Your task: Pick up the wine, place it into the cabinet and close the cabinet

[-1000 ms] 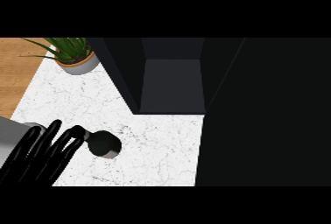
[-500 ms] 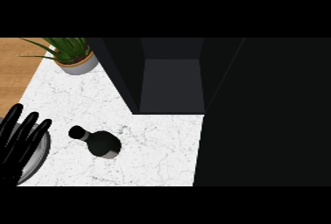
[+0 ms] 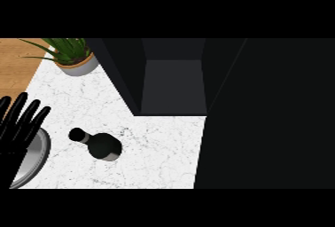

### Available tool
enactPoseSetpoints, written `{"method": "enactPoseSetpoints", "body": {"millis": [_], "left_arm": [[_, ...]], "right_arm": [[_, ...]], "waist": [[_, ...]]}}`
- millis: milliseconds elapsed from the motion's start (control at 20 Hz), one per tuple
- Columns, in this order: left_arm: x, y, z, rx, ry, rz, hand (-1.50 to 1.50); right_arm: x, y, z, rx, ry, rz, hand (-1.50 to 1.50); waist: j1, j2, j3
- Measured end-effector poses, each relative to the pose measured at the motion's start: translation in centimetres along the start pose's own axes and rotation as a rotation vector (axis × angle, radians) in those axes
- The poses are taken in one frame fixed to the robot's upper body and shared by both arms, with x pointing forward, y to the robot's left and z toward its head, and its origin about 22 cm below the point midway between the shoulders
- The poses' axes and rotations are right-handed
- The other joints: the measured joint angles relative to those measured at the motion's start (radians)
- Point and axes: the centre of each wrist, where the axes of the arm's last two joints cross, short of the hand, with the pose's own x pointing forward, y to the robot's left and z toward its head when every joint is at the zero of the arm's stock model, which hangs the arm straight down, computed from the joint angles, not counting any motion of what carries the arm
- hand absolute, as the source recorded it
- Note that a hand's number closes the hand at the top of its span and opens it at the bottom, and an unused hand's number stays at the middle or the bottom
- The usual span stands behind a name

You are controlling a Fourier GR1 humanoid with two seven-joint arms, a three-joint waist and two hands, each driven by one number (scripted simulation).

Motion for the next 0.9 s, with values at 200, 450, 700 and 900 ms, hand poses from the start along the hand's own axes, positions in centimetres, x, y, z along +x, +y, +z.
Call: {"method": "enactPoseSetpoints", "body": {"millis": [200, 450, 700, 900], "left_arm": [[-1.8, 1.1, -0.3, 0.010, 0.037, -0.017, -1.50], [-4.5, 2.8, -1.2, 0.021, 0.078, -0.037, -1.50], [-7.5, 4.9, -0.8, 0.019, 0.123, -0.039, -1.50], [-10.6, 5.7, -1.0, 0.023, 0.161, -0.038, -1.50]], "right_arm": [[0.1, -0.1, 0.0, -0.005, -0.002, 0.010, -1.50], [0.4, 0.1, -0.1, -0.004, 0.003, 0.001, -1.50], [0.4, 0.0, 0.0, -0.014, -0.003, 0.006, -1.50], [0.5, -0.1, -0.2, -0.015, -0.004, 0.011, -1.50]], "waist": [[0.000, 0.000, 0.000], [-0.003, 0.000, 0.000], [-0.003, 0.001, 0.000], [-0.004, 0.001, 0.000]]}}
